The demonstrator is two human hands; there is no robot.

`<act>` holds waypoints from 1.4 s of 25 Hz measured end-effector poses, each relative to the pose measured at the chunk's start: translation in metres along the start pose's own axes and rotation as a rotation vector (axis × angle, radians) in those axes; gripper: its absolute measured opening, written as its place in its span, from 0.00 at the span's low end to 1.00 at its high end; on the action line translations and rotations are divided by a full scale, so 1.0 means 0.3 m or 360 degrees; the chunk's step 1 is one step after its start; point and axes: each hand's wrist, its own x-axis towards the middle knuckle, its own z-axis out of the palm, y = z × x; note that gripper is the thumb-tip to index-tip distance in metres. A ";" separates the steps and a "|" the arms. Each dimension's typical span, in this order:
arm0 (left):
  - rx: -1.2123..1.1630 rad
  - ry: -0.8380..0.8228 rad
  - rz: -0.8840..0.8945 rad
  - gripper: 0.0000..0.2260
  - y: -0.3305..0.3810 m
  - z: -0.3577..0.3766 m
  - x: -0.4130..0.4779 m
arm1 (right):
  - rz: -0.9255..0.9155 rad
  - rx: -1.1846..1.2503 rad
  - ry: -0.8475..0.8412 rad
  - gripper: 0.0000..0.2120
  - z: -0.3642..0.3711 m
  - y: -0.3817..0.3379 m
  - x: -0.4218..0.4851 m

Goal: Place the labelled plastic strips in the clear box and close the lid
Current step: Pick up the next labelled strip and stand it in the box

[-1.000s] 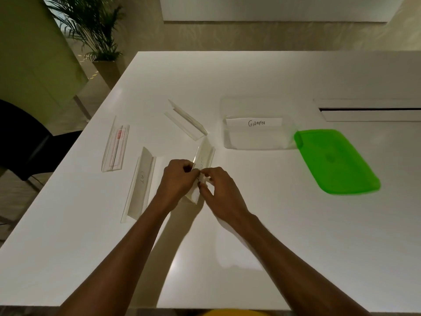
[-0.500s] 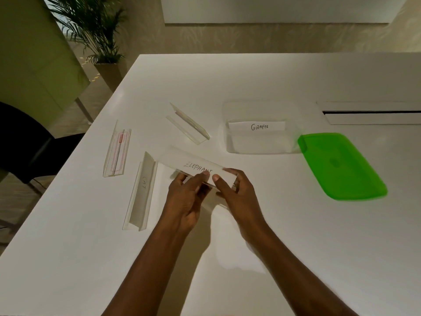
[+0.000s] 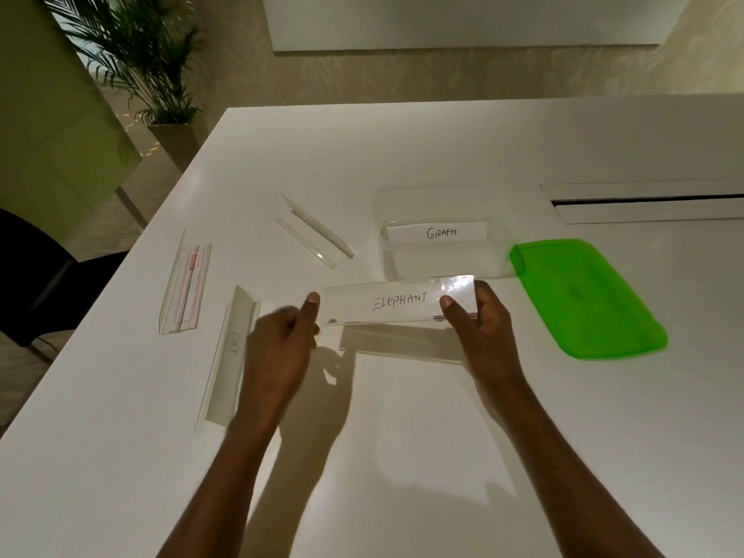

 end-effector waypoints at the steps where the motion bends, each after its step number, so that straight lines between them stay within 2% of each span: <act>1: 0.0115 0.0143 0.0235 0.20 0.006 -0.016 0.023 | -0.0023 -0.0042 -0.0044 0.14 -0.024 -0.002 0.014; 2: 0.0168 0.0144 0.0423 0.17 0.020 -0.028 0.050 | -0.0042 -0.0094 -0.0083 0.15 -0.041 -0.004 0.028; 3: 0.0189 0.0003 0.0534 0.18 0.039 -0.033 0.086 | -0.0069 -0.0146 -0.0110 0.16 -0.055 -0.006 0.042; 7: 0.0269 -0.0979 0.0493 0.30 0.124 -0.011 0.211 | -0.0160 -0.0101 -0.0160 0.09 -0.077 -0.029 0.085; 9: 0.0298 -0.1263 0.0520 0.30 0.145 0.015 0.248 | -0.0181 -0.0026 -0.0169 0.11 -0.083 -0.034 0.110; 10: 0.0295 -0.1311 0.0555 0.29 0.157 0.029 0.268 | -0.0208 -0.0023 -0.0172 0.12 -0.094 -0.037 0.130; 13: 0.0290 -0.1223 0.0737 0.26 0.219 0.051 0.335 | -0.0300 -0.0084 -0.0305 0.12 -0.159 -0.058 0.215; 16: 0.0443 -0.1039 0.0983 0.27 0.323 0.050 0.424 | -0.0472 -0.0519 -0.0470 0.14 -0.231 -0.119 0.350; 20: 0.0602 -0.0895 0.1057 0.30 0.471 0.076 0.547 | -0.0643 -0.0880 -0.0565 0.23 -0.258 -0.220 0.548; 24: 0.0793 -0.0845 0.1116 0.26 0.532 0.165 0.638 | -0.0503 -0.1099 -0.0749 0.20 -0.244 -0.207 0.706; 27: 0.0849 -0.0805 0.1136 0.27 0.523 0.243 0.671 | -0.0403 -0.1141 -0.0810 0.18 -0.241 -0.130 0.783; 30: 0.0900 -0.0823 0.1046 0.28 0.481 0.316 0.689 | -0.0338 -0.1266 -0.0913 0.16 -0.250 -0.071 0.833; 35: 0.0987 -0.0925 0.0902 0.22 0.412 0.418 0.700 | -0.0166 -0.1542 -0.1110 0.15 -0.249 -0.035 0.889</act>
